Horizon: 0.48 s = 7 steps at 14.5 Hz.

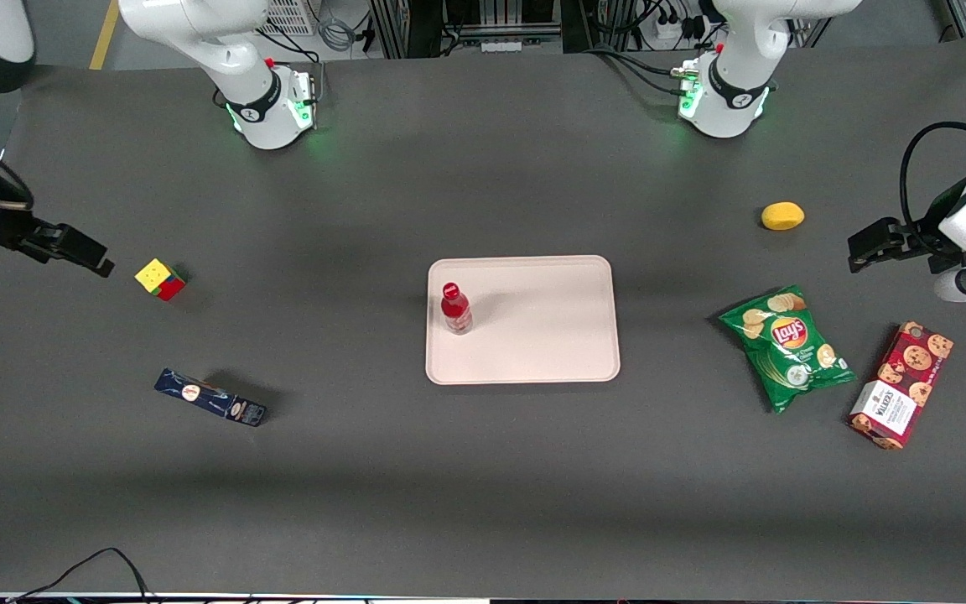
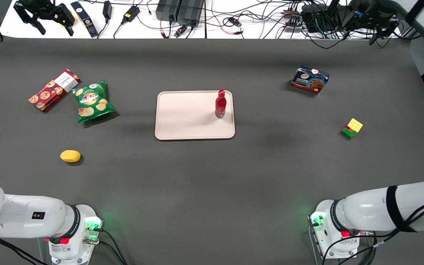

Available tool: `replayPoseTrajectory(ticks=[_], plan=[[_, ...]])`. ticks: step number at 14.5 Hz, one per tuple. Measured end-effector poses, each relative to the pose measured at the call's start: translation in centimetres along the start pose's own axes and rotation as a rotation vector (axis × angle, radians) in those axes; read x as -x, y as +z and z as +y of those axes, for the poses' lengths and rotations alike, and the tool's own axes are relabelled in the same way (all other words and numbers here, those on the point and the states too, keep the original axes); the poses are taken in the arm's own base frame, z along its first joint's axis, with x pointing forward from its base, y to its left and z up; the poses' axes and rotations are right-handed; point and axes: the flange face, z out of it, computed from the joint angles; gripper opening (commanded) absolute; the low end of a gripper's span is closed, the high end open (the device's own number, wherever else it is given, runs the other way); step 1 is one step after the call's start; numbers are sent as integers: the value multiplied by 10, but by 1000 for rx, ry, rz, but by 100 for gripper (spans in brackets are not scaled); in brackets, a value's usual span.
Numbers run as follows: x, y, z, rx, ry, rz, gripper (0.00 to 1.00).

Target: Place coke bottle on tray

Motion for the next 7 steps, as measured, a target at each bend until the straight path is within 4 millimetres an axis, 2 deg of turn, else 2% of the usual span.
replayPoseTrajectory(ticks=[4,7], plan=[[-8,1,38,-1,71,-4,100],[-9,0,43,-2,79,-2,100]])
